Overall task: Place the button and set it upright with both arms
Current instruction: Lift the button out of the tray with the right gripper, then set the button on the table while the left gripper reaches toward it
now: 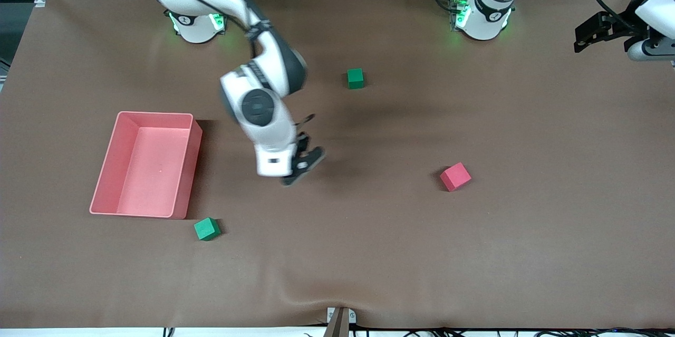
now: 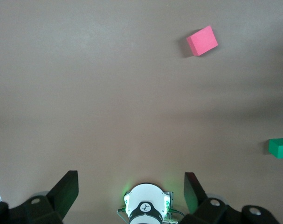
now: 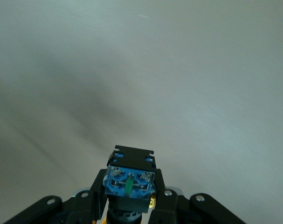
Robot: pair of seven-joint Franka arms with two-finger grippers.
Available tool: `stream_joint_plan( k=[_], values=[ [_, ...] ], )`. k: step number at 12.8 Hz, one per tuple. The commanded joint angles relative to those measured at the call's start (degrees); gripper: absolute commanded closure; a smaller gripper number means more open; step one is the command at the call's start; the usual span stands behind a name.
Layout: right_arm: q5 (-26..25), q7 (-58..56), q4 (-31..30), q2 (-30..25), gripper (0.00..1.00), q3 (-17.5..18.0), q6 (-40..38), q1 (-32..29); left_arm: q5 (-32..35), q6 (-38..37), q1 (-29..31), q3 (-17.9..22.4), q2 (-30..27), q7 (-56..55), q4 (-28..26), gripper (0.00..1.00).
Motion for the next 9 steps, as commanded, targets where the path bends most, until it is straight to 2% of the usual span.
stream_joint_plan(
  k=[1, 5, 7, 9],
  values=[
    [0.38, -0.04, 3.55, 3.35, 0.9, -0.81, 2.37, 5.66, -0.97, 1.37, 0.67, -0.29, -1.06, -0.68, -1.62, 0.0],
    [0.29, 0.48, 4.77, 7.22, 0.91, -0.81, 10.01, 13.32, -1.06, 1.99, -0.03, -0.55, 0.51, -0.68, -0.92, 0.0],
    [0.55, 1.35, 6.27, 8.98, 0.91, -0.81, 10.21, 13.95, -2.8, 2.34, -0.82, -0.73, 2.09, -0.68, -0.74, 0.0],
    [0.82, 8.44, 6.28, 9.07, 0.9, -0.81, 10.12, 13.51, -6.49, 2.87, -0.83, -0.64, 5.07, -1.38, 0.91, 0.0]
  ],
)
